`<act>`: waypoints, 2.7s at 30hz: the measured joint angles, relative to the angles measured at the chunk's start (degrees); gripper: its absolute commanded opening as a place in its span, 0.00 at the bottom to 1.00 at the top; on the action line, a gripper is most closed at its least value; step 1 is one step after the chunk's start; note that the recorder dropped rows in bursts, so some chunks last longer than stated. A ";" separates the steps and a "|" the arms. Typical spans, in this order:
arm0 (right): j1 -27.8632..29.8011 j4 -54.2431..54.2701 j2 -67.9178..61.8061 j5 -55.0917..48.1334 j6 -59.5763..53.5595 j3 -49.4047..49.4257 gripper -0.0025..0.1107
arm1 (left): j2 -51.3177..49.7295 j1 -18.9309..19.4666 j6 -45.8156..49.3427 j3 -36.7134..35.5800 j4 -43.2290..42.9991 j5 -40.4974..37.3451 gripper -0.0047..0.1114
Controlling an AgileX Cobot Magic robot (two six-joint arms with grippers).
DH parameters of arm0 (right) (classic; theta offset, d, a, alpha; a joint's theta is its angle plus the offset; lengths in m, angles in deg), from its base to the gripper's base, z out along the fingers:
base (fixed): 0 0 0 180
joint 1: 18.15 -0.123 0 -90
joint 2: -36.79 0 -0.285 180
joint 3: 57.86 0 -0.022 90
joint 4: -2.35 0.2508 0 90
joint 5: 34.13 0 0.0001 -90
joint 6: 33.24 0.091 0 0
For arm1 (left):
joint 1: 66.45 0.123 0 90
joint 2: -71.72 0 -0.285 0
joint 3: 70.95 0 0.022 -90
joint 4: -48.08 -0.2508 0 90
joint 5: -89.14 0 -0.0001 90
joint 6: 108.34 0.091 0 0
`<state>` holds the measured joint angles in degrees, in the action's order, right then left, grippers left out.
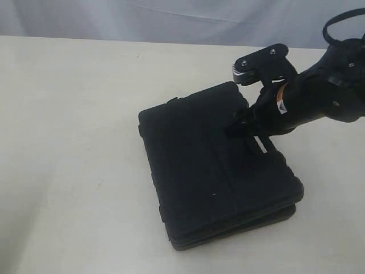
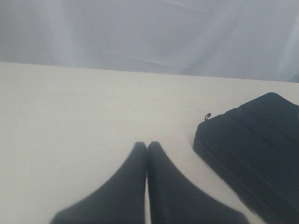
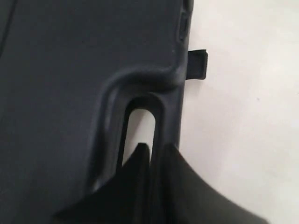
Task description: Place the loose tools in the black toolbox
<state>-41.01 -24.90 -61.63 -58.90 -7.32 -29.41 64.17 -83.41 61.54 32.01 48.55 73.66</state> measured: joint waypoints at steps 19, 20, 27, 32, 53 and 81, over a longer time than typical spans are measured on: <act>-9.12 1.87 -3.02 6.76 -0.68 1.81 0.03 | 0.00 0.00 0.00 0.00 0.00 0.00 0.04; -9.08 1.87 -3.20 7.10 -0.68 1.70 0.03 | 0.00 0.00 0.00 0.00 0.00 0.00 0.04; -8.97 1.87 -0.55 7.88 -0.68 1.94 0.02 | 0.00 0.00 0.00 0.00 0.00 0.00 0.04; -8.85 -3.75 8.59 7.55 2.47 2.03 0.02 | 0.00 0.00 0.00 0.00 0.00 0.00 0.04; -8.85 -26.52 70.89 9.87 23.45 15.66 0.02 | 0.00 0.00 0.00 0.00 0.00 0.00 0.04; -8.85 -25.54 90.43 10.33 24.15 17.97 0.02 | 0.00 0.00 0.00 0.00 0.00 0.00 0.04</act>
<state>-49.86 -50.44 28.80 -48.57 16.83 -11.44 64.17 -83.41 61.54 32.01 48.55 73.66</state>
